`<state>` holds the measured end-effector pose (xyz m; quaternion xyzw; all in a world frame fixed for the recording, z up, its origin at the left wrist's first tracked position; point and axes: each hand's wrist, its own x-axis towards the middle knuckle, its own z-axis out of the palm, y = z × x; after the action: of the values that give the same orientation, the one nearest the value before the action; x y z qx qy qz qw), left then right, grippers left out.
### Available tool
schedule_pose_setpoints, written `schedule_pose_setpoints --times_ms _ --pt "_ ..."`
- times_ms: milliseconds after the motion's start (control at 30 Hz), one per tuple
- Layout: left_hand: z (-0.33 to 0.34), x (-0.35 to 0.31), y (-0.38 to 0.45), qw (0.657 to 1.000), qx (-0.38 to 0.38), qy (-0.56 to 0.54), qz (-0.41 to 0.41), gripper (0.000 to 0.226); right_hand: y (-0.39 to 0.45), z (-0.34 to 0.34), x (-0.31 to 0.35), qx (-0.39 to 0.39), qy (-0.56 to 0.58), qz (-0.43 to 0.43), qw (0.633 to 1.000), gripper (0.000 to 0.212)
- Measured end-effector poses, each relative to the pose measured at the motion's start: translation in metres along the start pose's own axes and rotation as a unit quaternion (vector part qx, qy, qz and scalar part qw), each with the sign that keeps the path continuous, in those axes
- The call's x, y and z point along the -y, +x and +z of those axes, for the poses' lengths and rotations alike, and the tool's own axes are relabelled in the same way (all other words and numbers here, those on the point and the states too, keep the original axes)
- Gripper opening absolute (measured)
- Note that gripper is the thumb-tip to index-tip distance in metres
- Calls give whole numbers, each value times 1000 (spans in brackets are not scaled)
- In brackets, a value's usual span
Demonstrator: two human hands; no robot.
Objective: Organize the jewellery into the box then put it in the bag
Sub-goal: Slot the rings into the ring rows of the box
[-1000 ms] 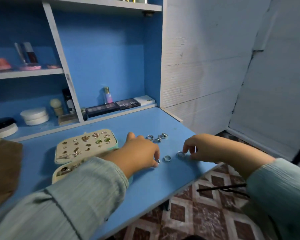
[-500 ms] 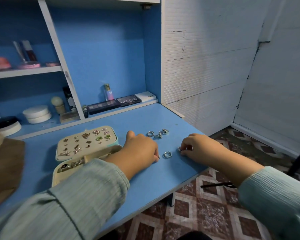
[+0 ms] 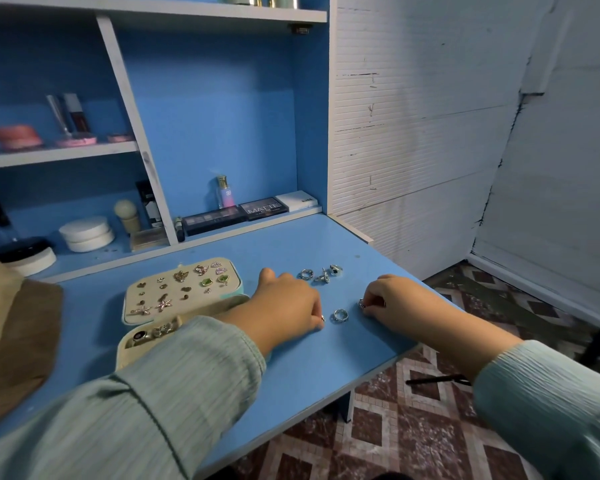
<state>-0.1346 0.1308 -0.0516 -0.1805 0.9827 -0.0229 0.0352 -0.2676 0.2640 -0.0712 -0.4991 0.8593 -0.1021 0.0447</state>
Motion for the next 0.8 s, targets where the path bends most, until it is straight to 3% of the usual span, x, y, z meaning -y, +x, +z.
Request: schedule_pose_setpoints --times_ms 200,367,600,700,800 --pt "-6 8 15 995 46 -76 -48 16 6 4 -4 -23 37 -21 999 14" --pt "-10 13 39 988 -46 -119 -82 16 8 7 -9 -33 81 -45 995 8" --pt "-12 4 72 993 -69 -71 -58 38 19 3 -8 12 79 -38 996 18" --pt "-14 -1 83 998 -41 -22 -42 36 23 5 -9 20 89 -30 995 27" --pt "-13 -3 88 999 -21 28 -38 24 24 4 -9 21 103 -26 994 18"
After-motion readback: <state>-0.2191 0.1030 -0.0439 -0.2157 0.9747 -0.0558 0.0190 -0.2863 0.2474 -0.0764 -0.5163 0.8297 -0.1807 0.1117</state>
